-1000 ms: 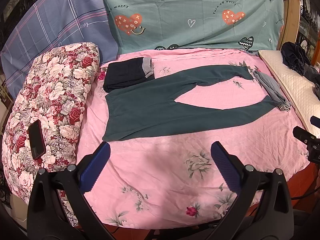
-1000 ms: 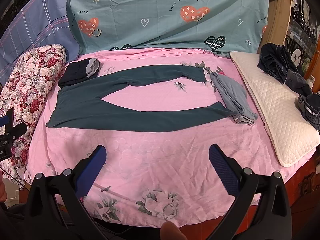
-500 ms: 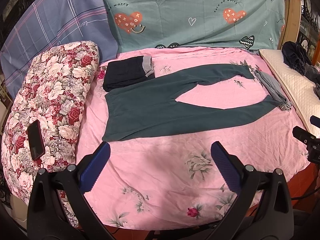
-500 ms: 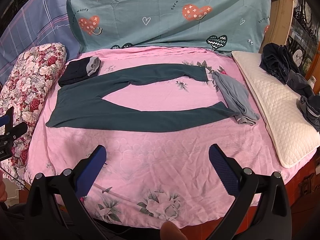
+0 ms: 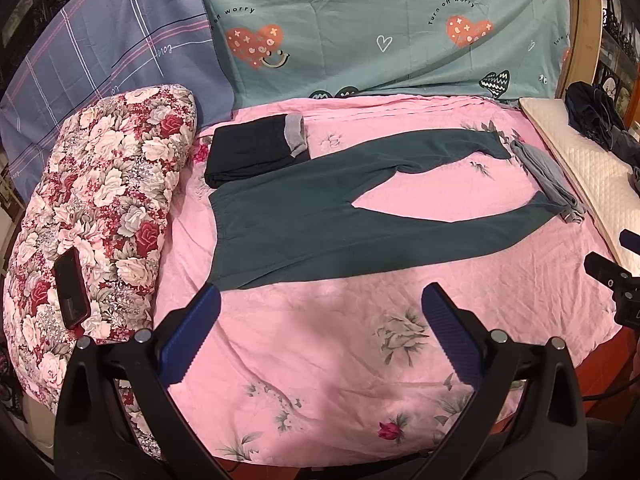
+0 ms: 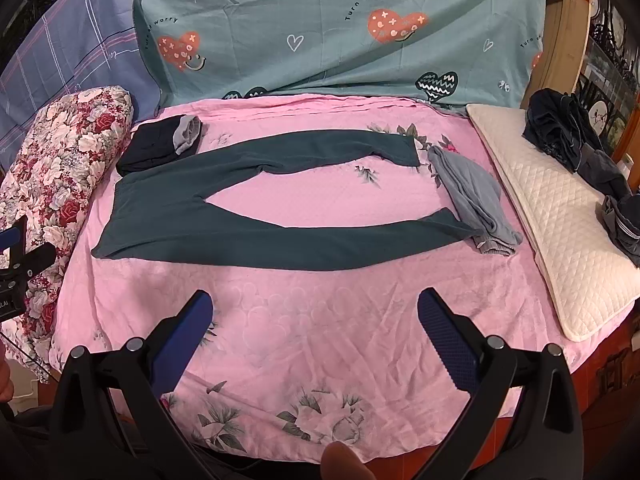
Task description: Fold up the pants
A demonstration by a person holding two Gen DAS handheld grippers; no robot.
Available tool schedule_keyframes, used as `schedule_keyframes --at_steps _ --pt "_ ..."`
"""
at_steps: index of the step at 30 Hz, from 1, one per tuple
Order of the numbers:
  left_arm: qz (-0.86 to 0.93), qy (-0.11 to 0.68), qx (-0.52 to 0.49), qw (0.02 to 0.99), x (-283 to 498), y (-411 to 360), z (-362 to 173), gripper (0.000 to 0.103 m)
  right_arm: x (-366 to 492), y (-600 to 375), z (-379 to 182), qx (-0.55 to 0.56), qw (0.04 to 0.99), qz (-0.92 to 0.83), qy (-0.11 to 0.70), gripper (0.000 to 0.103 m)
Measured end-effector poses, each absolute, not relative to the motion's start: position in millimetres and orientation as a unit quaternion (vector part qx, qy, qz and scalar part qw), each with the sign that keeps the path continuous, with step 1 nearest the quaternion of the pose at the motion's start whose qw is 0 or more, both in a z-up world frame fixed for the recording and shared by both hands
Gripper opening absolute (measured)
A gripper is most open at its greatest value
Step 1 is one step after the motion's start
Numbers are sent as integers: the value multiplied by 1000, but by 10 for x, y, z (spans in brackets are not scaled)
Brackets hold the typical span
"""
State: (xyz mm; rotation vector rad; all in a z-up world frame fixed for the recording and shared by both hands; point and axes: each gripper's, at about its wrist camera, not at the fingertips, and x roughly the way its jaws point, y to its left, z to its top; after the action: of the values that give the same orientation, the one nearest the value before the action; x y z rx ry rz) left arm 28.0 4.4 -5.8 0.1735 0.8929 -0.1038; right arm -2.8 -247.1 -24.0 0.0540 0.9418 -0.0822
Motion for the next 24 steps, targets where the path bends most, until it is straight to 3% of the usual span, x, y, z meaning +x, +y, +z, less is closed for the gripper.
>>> schedule_keyframes --at_steps 6,13,19,21,24 --pt "-47 430 98 896 473 200 -198 101 31 -2501 -320 33 887 -40 458 102" --pt "-59 447 129 883 918 765 -793 101 234 -2476 -635 29 885 1 465 102" --pt "-111 438 156 878 1239 1003 -1226 101 682 -2106 -905 -26 876 85 474 85" --pt "-123 441 162 874 1366 1022 -1339 96 898 -1928 -973 -62 867 134 476 79" --pt "-152 454 169 861 1555 1010 -1550 76 1283 -1730 -1103 -118 845 213 476 68"
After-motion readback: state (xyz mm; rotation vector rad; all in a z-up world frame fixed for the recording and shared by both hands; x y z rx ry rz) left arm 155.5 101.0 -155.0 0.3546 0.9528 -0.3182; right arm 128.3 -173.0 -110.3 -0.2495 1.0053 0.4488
